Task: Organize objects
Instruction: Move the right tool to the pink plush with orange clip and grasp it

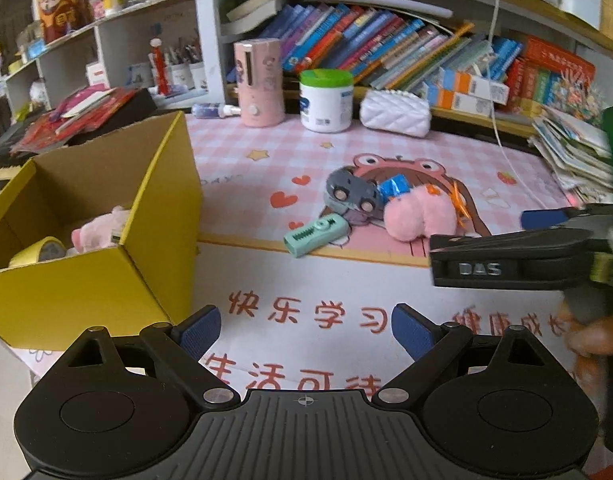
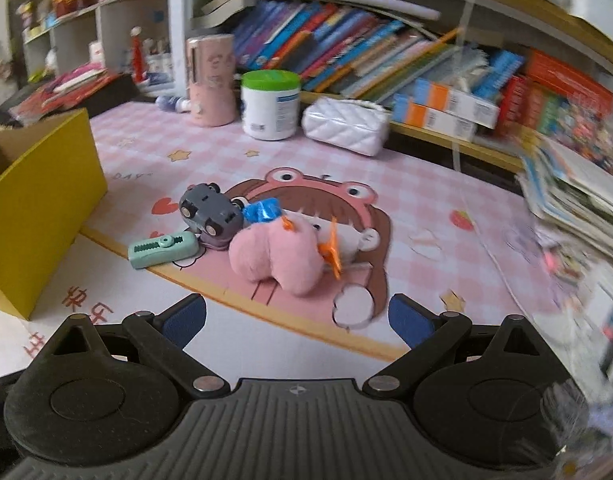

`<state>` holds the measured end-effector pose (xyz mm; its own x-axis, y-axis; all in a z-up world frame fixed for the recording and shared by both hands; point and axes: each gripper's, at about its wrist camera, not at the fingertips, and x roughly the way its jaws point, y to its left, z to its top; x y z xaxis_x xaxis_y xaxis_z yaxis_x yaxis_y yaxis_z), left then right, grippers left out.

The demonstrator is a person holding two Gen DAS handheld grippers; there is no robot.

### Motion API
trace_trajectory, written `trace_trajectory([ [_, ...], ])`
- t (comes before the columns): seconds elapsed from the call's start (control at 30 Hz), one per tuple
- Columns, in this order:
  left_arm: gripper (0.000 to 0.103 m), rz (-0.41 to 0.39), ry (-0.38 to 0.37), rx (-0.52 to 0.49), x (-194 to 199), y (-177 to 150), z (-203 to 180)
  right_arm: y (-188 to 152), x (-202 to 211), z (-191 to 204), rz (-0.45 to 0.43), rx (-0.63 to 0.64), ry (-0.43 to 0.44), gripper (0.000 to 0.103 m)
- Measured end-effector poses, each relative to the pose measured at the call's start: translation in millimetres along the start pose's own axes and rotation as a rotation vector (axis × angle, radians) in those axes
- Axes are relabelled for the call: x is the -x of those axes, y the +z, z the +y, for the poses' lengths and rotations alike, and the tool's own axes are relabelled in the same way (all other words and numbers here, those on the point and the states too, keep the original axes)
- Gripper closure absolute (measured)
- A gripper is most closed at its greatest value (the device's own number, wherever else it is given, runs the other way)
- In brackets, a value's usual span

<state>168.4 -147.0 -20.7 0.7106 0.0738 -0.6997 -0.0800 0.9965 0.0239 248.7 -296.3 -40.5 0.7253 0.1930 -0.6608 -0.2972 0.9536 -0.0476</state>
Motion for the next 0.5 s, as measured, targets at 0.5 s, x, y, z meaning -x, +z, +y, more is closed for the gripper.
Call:
trace_trajectory([
  [0.5, 0.009, 0.005, 0.065, -0.036, 3, 4, -4, 29, -101, -1, 0.057, 0.003, 0.033, 0.005],
])
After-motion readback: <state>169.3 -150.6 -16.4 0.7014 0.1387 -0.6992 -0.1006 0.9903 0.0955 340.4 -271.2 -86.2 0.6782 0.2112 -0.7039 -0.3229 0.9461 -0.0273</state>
